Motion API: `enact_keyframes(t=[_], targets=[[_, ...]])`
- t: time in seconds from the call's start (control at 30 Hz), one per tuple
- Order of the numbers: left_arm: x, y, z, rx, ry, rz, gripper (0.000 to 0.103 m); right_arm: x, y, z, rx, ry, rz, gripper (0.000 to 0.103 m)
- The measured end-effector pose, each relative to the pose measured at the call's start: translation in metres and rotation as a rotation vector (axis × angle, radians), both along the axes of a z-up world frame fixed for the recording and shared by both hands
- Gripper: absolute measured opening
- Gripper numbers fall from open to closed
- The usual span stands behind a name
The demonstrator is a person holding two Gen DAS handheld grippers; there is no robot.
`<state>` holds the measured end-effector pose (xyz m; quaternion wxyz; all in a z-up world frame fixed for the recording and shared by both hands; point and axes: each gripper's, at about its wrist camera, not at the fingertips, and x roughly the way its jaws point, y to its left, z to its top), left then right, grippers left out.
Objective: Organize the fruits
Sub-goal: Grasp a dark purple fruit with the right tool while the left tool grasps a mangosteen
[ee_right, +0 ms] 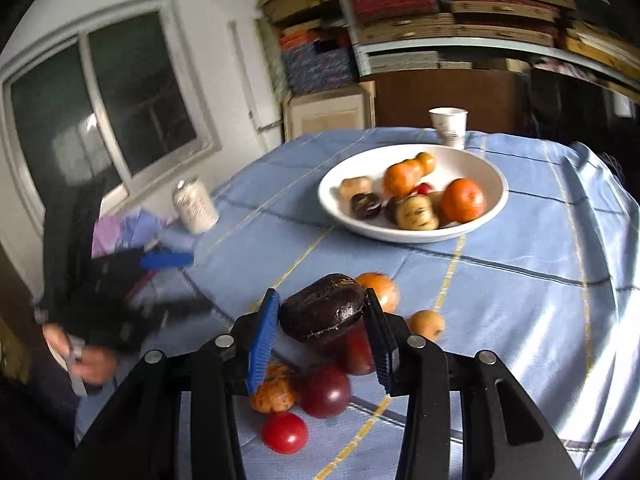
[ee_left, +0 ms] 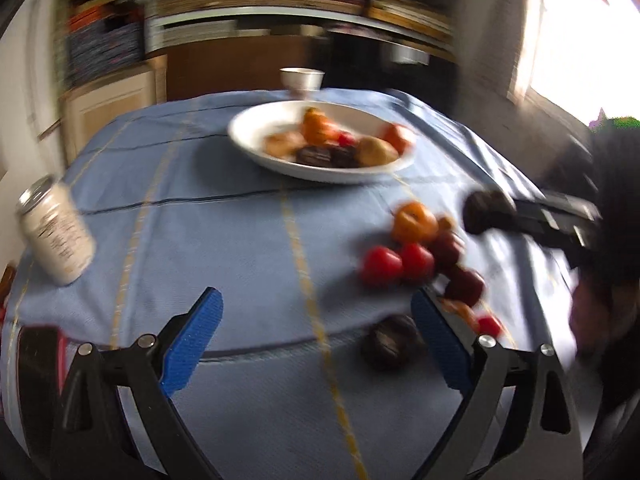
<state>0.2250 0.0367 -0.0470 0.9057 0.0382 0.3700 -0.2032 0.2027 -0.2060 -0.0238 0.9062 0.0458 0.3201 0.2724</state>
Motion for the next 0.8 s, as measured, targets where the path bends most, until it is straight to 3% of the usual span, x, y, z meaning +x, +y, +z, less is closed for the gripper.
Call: enact_keyframes(t=[0.13, 0.3, 0.5, 0.8], targets=[[-0.011, -0.014, -0.009, 0.037, 0.008, -0.094, 0.083, 0.000, -0.010, 0.000, 0.030, 0.015, -0.018, 0.043], [-0.010, -0.022, -0.022, 0.069, 0.055, -0.134, 0.062, 0.001, -0.012, -0.001, 0.027, 0.021, -0.025, 0.043], [-0.016, -0.033, -0.027, 0.072, 0.068, -0.210, 0.060, 0.002, -0.014, -0.002, 0.039, 0.030, -0.030, 0.043], [-0.007, -0.043, -0.041, 0.087, 0.136, -0.221, 0.049, 0.001, -0.016, -0.002, 0.045, 0.034, -0.034, 0.043]])
